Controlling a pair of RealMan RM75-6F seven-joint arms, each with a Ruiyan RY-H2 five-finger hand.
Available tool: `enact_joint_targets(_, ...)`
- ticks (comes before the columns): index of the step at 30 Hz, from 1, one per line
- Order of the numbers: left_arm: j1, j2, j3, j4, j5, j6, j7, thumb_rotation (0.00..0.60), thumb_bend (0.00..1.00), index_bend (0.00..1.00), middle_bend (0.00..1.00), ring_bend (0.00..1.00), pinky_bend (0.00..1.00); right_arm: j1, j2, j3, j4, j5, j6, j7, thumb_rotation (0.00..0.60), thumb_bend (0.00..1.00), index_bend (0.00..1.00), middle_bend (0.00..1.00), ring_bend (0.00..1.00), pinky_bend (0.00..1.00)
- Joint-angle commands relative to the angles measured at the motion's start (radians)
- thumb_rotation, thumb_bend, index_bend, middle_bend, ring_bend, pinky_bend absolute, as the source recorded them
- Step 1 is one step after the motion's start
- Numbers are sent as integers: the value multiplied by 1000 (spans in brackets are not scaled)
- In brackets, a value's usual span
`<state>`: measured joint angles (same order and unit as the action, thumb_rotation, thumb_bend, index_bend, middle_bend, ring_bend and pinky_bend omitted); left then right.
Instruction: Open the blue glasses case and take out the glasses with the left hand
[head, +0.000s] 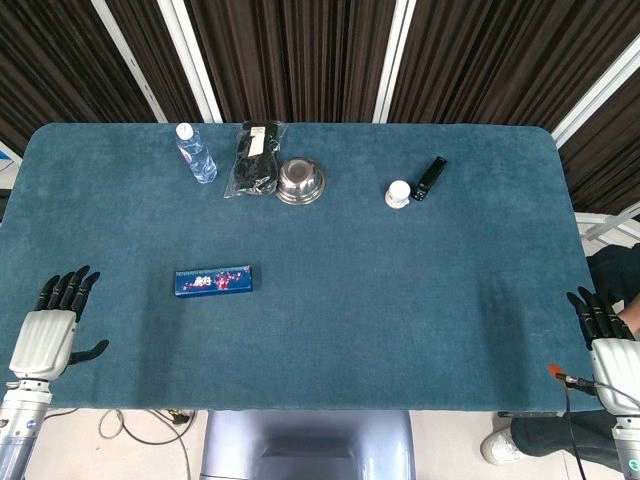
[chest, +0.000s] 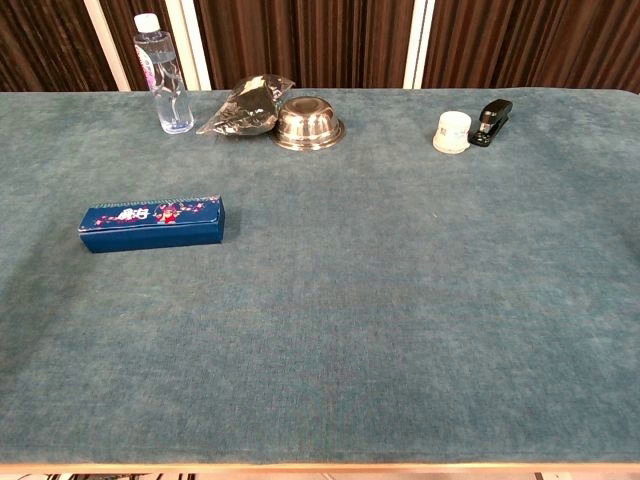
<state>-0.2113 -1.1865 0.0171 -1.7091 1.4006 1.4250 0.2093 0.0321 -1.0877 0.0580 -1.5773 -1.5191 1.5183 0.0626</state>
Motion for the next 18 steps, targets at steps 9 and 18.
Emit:
enact_joint_targets(9,3,0,-11,-5,-12,-20,13,600,126,0,0,0,0,0,0,-1,-5,1,-2,-5,600,134,0,0,0,213)
enact_joint_targets(18,-33,-6,-48,-50,-60,-78,76,600,132,0,4,0,0,-2,4,0,-11,10,-4,0,600,133,0,0,0,213)
